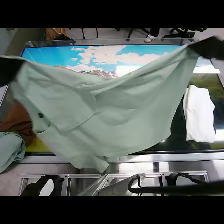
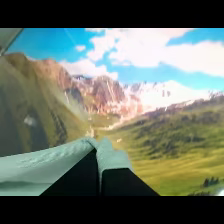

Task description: Fold the shirts.

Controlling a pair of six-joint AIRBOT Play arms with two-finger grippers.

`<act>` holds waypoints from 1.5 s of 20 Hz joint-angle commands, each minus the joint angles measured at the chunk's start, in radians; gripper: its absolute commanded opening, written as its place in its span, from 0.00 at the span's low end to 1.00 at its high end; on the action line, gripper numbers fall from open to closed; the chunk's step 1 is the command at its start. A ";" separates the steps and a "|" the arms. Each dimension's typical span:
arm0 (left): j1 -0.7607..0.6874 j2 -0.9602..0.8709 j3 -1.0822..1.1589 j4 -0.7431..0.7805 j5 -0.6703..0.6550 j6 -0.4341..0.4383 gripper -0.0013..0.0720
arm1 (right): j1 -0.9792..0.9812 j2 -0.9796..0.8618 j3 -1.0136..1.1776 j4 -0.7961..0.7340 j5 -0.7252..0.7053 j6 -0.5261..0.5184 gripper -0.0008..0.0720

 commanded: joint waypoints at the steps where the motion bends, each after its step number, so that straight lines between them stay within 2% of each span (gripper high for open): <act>1: -0.066 -0.267 -0.145 0.130 0.118 0.014 0.03 | 0.040 -0.246 -0.111 0.003 -0.069 -0.069 0.03; 4: -0.031 -0.555 -0.124 0.124 0.237 0.007 0.03 | 0.038 -0.467 -0.106 0.038 -0.175 -0.079 0.03; 7: -0.012 -0.803 0.045 0.119 0.172 -0.015 0.03 | 0.040 -0.606 -0.063 0.076 -0.222 -0.098 0.03; 9: -0.015 -0.897 0.141 0.120 0.148 -0.023 0.03 | 0.039 -0.651 -0.024 0.074 -0.222 -0.098 0.03; 11: -0.021 -0.942 0.199 0.138 0.143 -0.027 0.03 | 0.038 -0.655 -0.019 0.066 -0.219 -0.109 0.03; 14: -0.022 -0.965 0.251 0.243 0.115 -0.081 0.03 | 0.037 -0.656 -0.019 0.039 -0.180 -0.113 0.03; 18: -0.042 -0.965 0.254 0.287 0.076 -0.080 0.03 | 0.047 -0.656 -0.019 -0.018 -0.169 -0.113 0.03; 23: -0.068 -0.965 0.254 0.285 0.154 -0.078 0.04 | 0.047 -0.656 -0.019 -0.024 -0.169 -0.114 0.04; 24: -0.075 -0.965 0.254 0.286 0.149 -0.078 0.05 | 0.048 -0.656 -0.019 -0.025 -0.169 -0.114 0.05; 25: -0.078 -0.965 0.254 0.285 0.135 -0.078 0.05 | 0.048 -0.656 -0.019 -0.024 -0.169 -0.114 0.17; 26: -0.082 -0.964 0.254 0.286 0.120 -0.077 0.05 | 0.048 -0.656 -0.019 -0.024 -0.168 -0.114 0.37; 27: -0.086 -0.964 0.255 0.286 0.103 -0.077 0.12 | 0.047 -0.652 -0.019 -0.024 -0.161 -0.114 0.39; 28: -0.087 -0.962 0.255 0.285 0.085 -0.079 0.53 | 0.045 -0.643 -0.019 -0.026 -0.145 -0.113 0.39; 29: -0.086 -0.955 0.255 0.286 0.063 -0.091 0.67 | 0.043 -0.628 -0.019 -0.047 -0.135 -0.111 0.39; 30: -0.079 -0.941 0.255 0.286 0.042 -0.095 0.67 | 0.037 -0.603 -0.019 -0.101 -0.130 -0.090 0.39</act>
